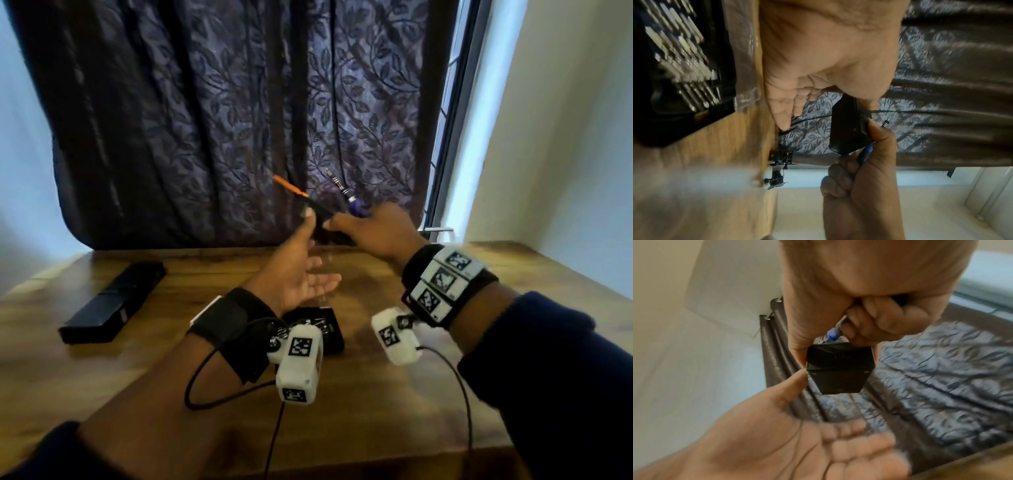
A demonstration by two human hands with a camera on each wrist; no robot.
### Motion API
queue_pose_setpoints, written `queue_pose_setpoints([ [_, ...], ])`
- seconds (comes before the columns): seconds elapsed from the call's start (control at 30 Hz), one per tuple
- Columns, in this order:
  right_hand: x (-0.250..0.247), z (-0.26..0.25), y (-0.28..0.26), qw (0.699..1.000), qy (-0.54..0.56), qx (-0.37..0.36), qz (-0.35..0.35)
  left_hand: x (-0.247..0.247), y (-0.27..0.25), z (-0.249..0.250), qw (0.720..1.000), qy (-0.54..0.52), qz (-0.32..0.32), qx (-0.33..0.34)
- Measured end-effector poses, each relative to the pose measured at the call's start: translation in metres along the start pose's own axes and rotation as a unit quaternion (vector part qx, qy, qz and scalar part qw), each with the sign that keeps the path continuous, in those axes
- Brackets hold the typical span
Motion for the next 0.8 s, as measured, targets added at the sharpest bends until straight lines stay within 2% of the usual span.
queue_pose_setpoints([
  [0.1,0.049,-0.013,-0.015,0.996,0.059,-0.016,-0.068,-0.024,-0.012,0.016,0.998,-0.048,-0.02,0.046],
  [0.17,0.074,-0.02,-0.022,0.986,0.104,-0.033,-0.126,-0.041,-0.016,0.023,0.995,-0.084,-0.021,0.052],
  [0.27,0.097,-0.021,-0.027,0.948,0.217,-0.042,-0.228,-0.069,-0.018,0.027,0.992,-0.113,-0.001,0.058],
  [0.33,0.109,-0.012,-0.024,0.927,0.278,-0.027,-0.252,-0.088,-0.015,0.023,0.989,-0.133,0.003,0.059],
  [0.43,0.12,0.017,-0.006,0.889,0.412,0.017,-0.199,-0.104,-0.007,0.011,0.994,-0.103,0.017,0.039],
  [0.47,0.12,0.024,0.0,0.885,0.43,0.011,-0.177,-0.107,-0.004,0.007,0.996,-0.08,0.016,0.035],
  [0.57,0.116,0.029,0.01,0.923,0.353,-0.081,-0.131,-0.107,0.004,0.003,0.998,-0.049,-0.018,0.045],
  [0.63,0.11,0.025,0.008,0.936,0.304,-0.137,-0.114,-0.108,0.007,0.004,0.997,-0.051,-0.022,0.059],
  [0.7,0.103,0.017,0.003,0.946,0.243,-0.198,-0.082,-0.112,0.007,0.008,0.995,-0.062,-0.019,0.072],
  [0.8,0.09,0.008,-0.007,0.948,0.175,-0.266,-0.008,-0.12,0.008,0.011,0.994,-0.061,0.018,0.083],
])
Point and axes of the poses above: each hand's wrist, its own y-axis towards the middle knuckle, its own x-axis out of the palm, z = x × y, the point moved 5 cm from there along y, towards the middle knuckle, and after that the axes turned 6 degrees about -z, right-handed, at the moved point
